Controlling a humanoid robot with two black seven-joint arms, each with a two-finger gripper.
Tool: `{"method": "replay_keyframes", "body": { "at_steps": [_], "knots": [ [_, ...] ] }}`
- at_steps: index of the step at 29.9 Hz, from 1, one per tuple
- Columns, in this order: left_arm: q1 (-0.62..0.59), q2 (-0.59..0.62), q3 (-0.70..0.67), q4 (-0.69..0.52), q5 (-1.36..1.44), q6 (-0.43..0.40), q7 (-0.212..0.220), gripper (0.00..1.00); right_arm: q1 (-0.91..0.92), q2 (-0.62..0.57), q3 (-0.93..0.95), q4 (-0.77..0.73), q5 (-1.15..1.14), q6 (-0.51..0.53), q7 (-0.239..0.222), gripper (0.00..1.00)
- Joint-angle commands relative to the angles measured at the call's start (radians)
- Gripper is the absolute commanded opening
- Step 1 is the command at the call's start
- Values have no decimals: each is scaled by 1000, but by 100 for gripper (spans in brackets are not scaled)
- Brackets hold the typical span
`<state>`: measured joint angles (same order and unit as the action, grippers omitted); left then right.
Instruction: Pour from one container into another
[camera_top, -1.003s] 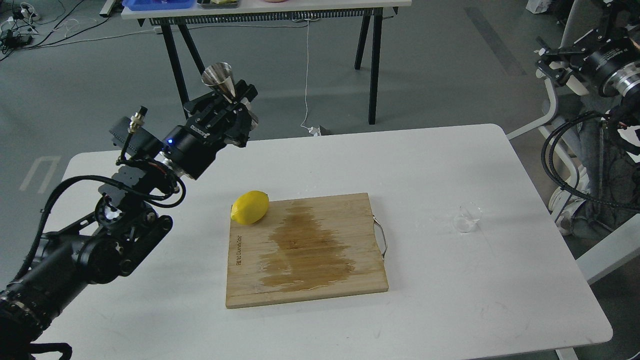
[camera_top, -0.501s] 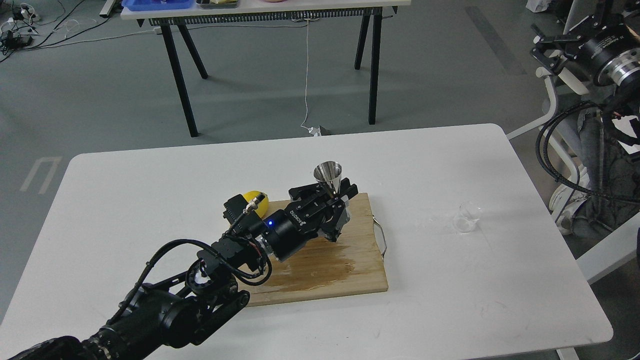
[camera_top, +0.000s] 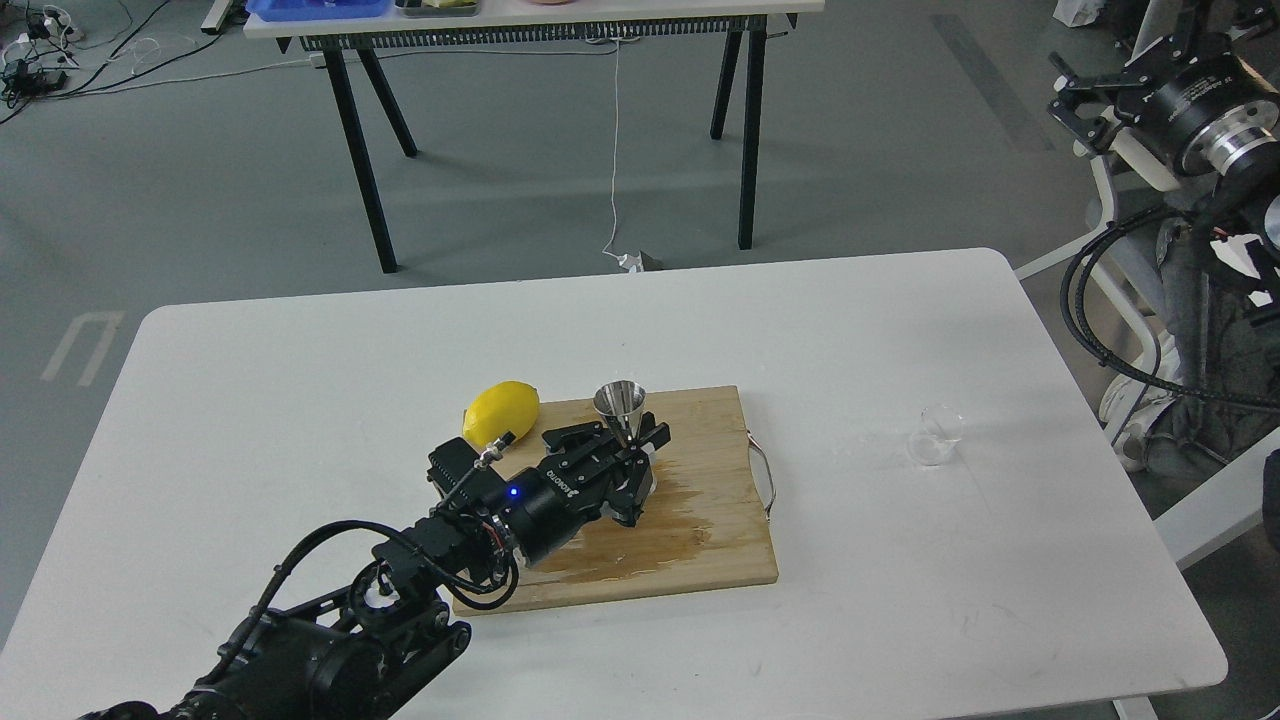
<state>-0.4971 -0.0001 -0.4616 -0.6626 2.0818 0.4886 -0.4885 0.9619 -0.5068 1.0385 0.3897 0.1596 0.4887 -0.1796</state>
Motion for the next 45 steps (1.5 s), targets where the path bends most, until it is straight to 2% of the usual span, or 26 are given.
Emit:
{"method": "replay_keyframes", "body": {
  "at_steps": [1,7,26,31,35,45],
  "knots": [
    [3,0,0,0,-2,0,0,17,-3,1,0,0,0,0,0,99],
    [2,0,0,3,-3,0,0,25,-11,1,5,3,0,0,0,99],
    [-1,0,21,80,-3,0,0,28,-25,1,8,6,1,0,2,99],
    [-1,0,21,81,-5,0,0,32,-29,1,8,6,0,0,2,99],
    [0,0,21,81,-5,0,0,41,-32,-1,9,8,1,0,2,99],
    [0,0,21,81,-5,0,0,45,-38,-1,9,8,1,0,2,99]
  ]
}}
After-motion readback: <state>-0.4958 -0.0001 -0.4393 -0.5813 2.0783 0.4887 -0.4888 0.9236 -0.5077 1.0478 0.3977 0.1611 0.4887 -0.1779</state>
